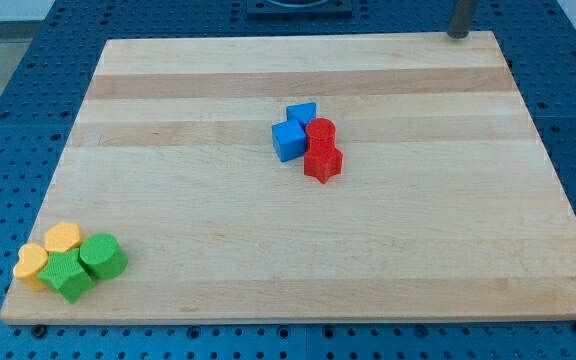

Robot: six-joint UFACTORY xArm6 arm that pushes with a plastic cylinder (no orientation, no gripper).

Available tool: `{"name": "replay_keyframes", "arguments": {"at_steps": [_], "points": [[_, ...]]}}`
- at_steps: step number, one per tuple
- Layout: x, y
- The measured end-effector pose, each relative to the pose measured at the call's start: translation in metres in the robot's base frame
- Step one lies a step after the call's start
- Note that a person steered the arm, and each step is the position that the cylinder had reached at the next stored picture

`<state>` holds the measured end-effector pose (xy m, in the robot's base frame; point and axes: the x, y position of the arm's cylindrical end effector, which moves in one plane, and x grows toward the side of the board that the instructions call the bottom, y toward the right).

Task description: Move your arm towards the bottom center

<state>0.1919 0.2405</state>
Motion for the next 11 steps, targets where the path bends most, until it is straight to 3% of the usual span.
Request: {"name": "replay_keyframes", "arguments": {"at_steps": [2, 6, 9, 11], "points": [[0.000, -0.025], [0.041, -0.287], [0.208, -0.400], [0.262, -0.328]]}}
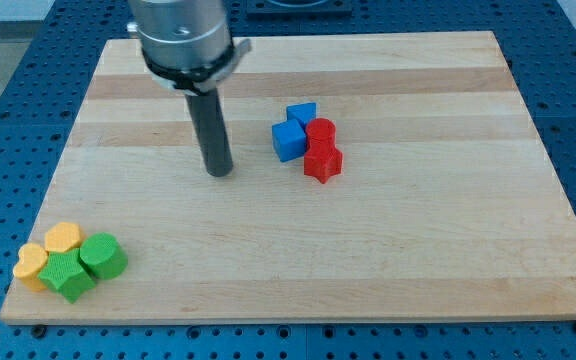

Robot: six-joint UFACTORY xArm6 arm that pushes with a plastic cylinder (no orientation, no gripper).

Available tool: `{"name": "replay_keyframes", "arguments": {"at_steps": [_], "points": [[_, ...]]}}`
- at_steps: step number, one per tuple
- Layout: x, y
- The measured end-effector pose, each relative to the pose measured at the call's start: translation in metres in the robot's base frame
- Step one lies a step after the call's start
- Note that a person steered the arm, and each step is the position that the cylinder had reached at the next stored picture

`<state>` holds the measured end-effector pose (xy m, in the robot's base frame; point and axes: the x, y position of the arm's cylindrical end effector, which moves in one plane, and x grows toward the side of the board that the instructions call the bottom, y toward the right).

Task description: Move your arm towards the bottom center

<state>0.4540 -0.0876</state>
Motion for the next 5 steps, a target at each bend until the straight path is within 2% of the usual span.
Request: {"name": "replay_keyframes", "arguments": {"at_steps": [1, 3, 4, 5], "points": [[0.031, 0.036], [0.121, 0.033], [0.154, 0.023], [0.156, 0.023]]}}
